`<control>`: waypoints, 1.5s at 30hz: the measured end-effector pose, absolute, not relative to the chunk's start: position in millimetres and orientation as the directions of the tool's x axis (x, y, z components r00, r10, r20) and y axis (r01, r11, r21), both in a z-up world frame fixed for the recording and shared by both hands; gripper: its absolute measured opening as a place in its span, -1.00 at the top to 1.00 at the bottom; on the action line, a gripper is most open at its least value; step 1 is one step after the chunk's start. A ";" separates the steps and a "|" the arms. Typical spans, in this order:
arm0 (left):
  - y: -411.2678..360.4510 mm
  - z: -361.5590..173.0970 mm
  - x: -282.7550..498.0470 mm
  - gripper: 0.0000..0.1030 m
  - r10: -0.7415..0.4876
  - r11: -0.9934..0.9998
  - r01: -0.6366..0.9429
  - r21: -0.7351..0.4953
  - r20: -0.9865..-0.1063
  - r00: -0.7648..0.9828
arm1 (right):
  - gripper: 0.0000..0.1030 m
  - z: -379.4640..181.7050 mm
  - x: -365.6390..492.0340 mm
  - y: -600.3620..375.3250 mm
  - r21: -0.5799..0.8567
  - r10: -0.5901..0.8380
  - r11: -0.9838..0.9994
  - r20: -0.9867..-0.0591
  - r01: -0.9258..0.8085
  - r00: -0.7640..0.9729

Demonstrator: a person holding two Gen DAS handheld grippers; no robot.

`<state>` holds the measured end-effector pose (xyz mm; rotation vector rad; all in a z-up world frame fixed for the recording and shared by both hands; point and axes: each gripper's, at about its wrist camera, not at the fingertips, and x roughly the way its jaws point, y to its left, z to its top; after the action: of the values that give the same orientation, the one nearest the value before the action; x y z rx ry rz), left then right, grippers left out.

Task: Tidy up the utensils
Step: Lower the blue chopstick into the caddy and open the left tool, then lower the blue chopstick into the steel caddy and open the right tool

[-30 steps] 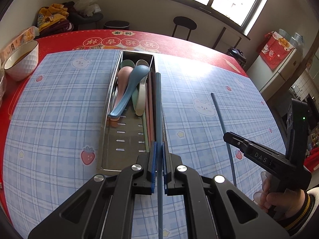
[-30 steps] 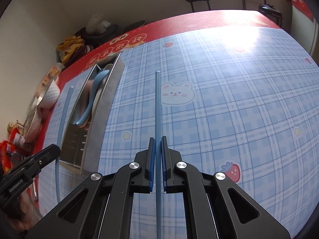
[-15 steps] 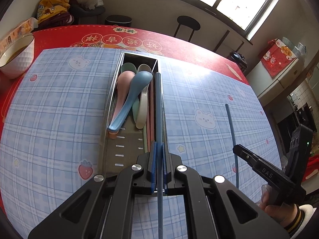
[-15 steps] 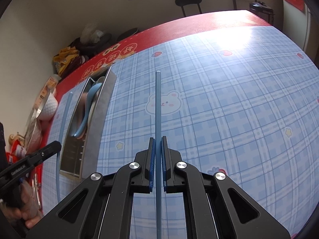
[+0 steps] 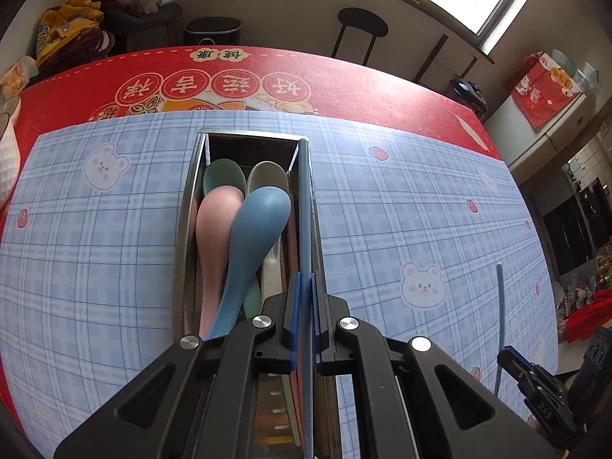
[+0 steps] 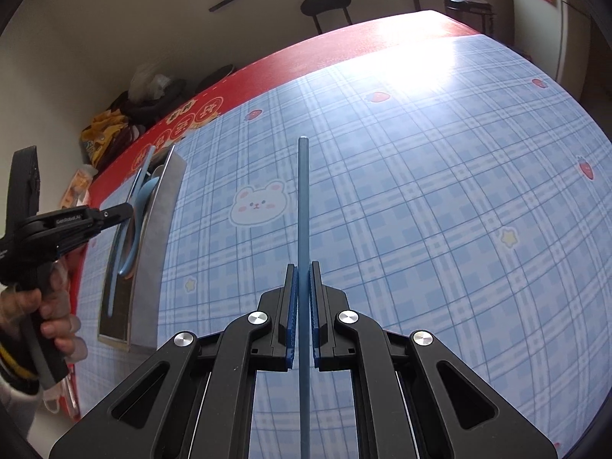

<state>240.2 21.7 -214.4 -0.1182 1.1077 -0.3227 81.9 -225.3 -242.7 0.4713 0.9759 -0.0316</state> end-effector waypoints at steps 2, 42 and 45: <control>22.1 -220.4 241.5 0.89 -0.307 0.950 0.190 -0.249 -0.866 0.394 | 0.88 -243.5 80.2 -231.5 0.370 0.175 0.895 -0.805 0.250 0.567; 46.3 -190.8 162.1 -0.84 -0.199 0.974 0.199 -0.112 -0.843 0.500 | 0.88 -229.2 90.8 -192.3 0.378 0.232 0.909 -0.810 0.178 0.539; 59.4 -192.8 154.3 -0.85 -0.169 0.980 0.179 -0.088 -0.845 0.508 | 0.88 -229.9 99.0 -179.1 0.383 0.252 0.910 -0.817 0.161 0.519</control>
<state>154.3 59.4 -192.8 0.0110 1.0170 -0.2095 99.0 -179.1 -229.9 0.4448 1.0336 0.0565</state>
